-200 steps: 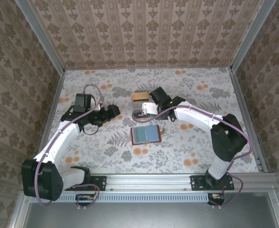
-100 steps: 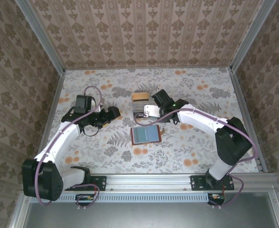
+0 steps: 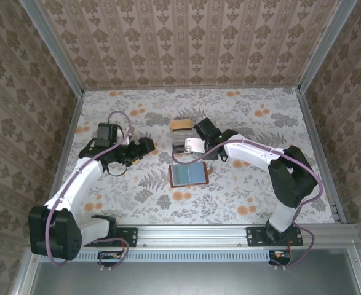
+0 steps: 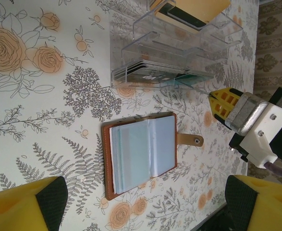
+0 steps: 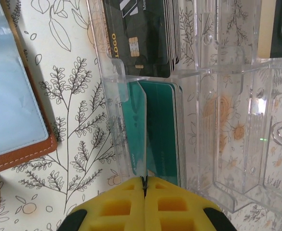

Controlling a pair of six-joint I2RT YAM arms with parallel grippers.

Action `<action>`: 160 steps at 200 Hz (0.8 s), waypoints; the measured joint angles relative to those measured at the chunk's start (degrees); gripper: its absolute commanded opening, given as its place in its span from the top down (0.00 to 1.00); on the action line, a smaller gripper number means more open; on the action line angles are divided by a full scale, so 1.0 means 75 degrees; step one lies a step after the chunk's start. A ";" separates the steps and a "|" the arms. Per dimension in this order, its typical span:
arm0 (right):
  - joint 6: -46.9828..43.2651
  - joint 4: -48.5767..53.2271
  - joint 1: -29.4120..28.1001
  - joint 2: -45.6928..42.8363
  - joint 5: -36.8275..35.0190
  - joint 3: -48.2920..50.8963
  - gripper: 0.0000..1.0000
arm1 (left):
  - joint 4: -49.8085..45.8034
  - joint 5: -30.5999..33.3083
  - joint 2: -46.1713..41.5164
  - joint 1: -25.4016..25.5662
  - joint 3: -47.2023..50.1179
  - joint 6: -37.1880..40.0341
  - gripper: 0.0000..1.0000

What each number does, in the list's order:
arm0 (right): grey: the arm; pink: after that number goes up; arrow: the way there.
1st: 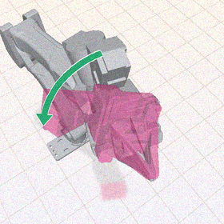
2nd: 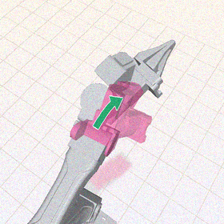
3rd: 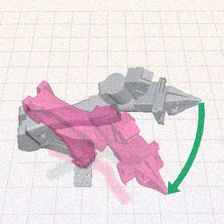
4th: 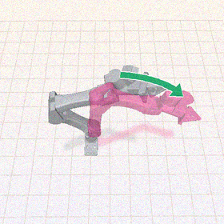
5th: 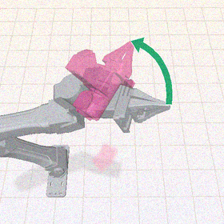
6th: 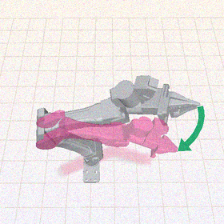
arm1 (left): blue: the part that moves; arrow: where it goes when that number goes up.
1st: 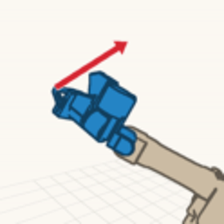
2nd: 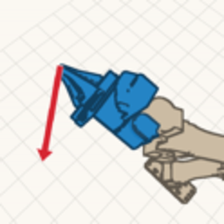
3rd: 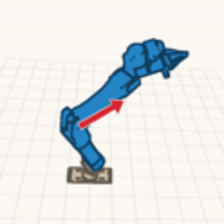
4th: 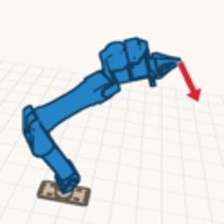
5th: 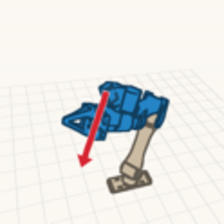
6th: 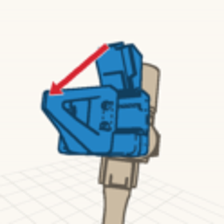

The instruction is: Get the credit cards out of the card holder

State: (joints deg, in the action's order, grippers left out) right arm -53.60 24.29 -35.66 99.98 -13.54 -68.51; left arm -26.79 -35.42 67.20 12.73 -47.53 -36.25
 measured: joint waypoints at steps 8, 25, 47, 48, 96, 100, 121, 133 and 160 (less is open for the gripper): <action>-0.0006 -0.0017 0.0000 0.0041 0.0000 0.0000 1.00 | -0.0003 0.0000 0.0000 -0.0006 0.0000 0.0000 0.11; -0.0029 -0.0023 0.0006 0.0149 0.0000 -0.0003 1.00 | -0.0003 0.0000 0.0000 -0.0012 0.0000 0.0000 0.11; -0.0038 -0.0026 0.0003 0.0242 -0.0012 -0.0047 1.00 | -0.0003 0.0000 0.0000 -0.0012 0.0000 0.0000 0.11; -0.0038 -0.0023 0.0006 0.0245 -0.0012 -0.0052 1.00 | -0.0003 0.0000 0.0000 -0.0012 0.0000 0.0000 0.11; -0.0035 0.0221 0.0035 0.0251 -0.0029 -0.0344 1.00 | 0.0003 0.0000 0.0000 -0.0012 0.0000 0.0000 0.11; -0.0035 0.0236 0.0032 0.0251 -0.0029 -0.0364 1.00 | 0.0006 0.0000 0.0000 -0.0012 0.0000 0.0000 0.11; -0.0035 0.0332 0.0035 0.0248 -0.0029 -0.0420 1.00 | 0.0026 0.0000 0.0003 -0.0012 0.0000 0.0000 0.11; -0.0038 0.0391 0.0035 0.0248 -0.0029 -0.0423 1.00 | 0.0026 0.0000 0.0006 -0.0012 0.0000 0.0000 0.11; -0.0093 0.0391 0.0035 0.0248 -0.0085 -0.0423 1.00 | 0.0029 -0.0003 0.0023 -0.0012 0.0000 0.0000 0.11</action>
State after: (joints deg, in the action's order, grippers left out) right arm -54.30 27.22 -35.40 101.84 -14.17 -71.68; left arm -26.57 -35.44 67.37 12.64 -47.53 -36.25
